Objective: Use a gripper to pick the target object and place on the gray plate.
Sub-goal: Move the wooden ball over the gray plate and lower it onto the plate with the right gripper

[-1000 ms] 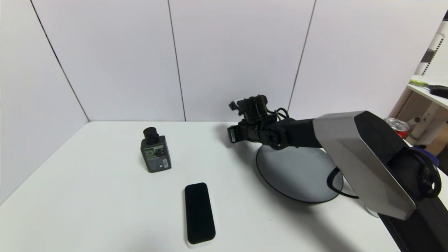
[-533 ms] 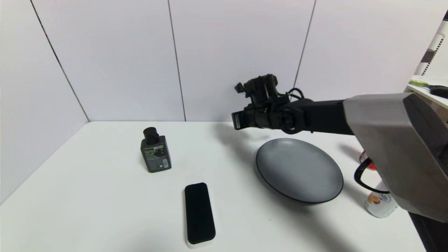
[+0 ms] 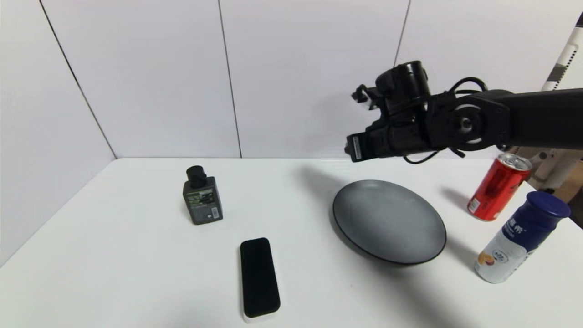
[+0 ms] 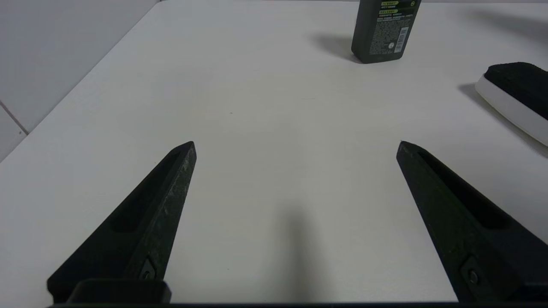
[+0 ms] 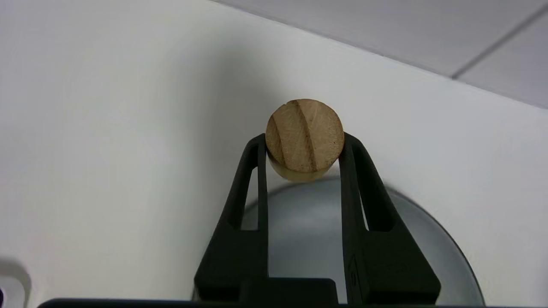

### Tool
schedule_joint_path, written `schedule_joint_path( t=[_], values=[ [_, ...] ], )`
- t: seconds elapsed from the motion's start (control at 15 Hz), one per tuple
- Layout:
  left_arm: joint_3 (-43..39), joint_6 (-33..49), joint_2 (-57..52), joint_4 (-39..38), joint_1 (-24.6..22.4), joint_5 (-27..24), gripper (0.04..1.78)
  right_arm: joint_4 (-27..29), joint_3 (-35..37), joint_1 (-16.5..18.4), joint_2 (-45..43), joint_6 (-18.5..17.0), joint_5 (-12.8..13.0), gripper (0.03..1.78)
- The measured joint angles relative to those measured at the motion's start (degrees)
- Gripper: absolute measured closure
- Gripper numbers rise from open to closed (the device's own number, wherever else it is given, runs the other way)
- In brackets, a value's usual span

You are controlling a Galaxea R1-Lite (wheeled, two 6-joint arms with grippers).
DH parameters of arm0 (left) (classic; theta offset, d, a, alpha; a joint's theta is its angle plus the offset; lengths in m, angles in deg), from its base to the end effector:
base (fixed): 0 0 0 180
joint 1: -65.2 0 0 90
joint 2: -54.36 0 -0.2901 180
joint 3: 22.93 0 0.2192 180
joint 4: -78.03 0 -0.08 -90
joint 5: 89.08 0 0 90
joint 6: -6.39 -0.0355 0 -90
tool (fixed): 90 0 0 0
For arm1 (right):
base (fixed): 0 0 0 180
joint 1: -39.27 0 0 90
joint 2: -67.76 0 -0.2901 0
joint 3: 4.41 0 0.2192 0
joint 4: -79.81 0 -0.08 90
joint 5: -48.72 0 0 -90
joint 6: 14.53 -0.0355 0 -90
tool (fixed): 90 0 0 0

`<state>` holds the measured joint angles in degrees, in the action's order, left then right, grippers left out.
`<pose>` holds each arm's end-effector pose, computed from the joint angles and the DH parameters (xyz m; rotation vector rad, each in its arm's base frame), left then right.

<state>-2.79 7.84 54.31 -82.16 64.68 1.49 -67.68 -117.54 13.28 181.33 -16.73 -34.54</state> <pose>0.0311 0.0006 0.0762 -0.0253 -0.0069 0.0189 0.3901 0.1855 0.2015 -0.1257 0.5602 0.3158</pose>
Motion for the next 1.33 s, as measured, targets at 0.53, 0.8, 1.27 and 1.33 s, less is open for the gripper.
schedule_joint_path(
  t=[0.53, 0.8, 1.27, 1.33],
  values=[
    [0.00, 0.02, 0.00, 0.00, 0.00, 0.02, 0.13, 3.85, 11.00, 3.73, -6.01, 3.17, -0.21, 1.35],
    [0.00, 0.00, 0.00, 0.02, 0.00, 0.02, 0.13, 5.49, 13.47, 3.61, -5.55, 3.24, -0.22, 1.35],
    [0.00, 0.02, 0.00, 0.00, 0.00, 0.00, 0.13, 5.16, 15.68, 3.19, -2.55, 3.13, -0.24, 1.35],
    [0.00, 0.00, 0.00, 0.02, 0.00, 0.02, 0.13, 5.01, 15.70, 3.12, -2.32, 3.15, -0.27, 1.35]
  ],
)
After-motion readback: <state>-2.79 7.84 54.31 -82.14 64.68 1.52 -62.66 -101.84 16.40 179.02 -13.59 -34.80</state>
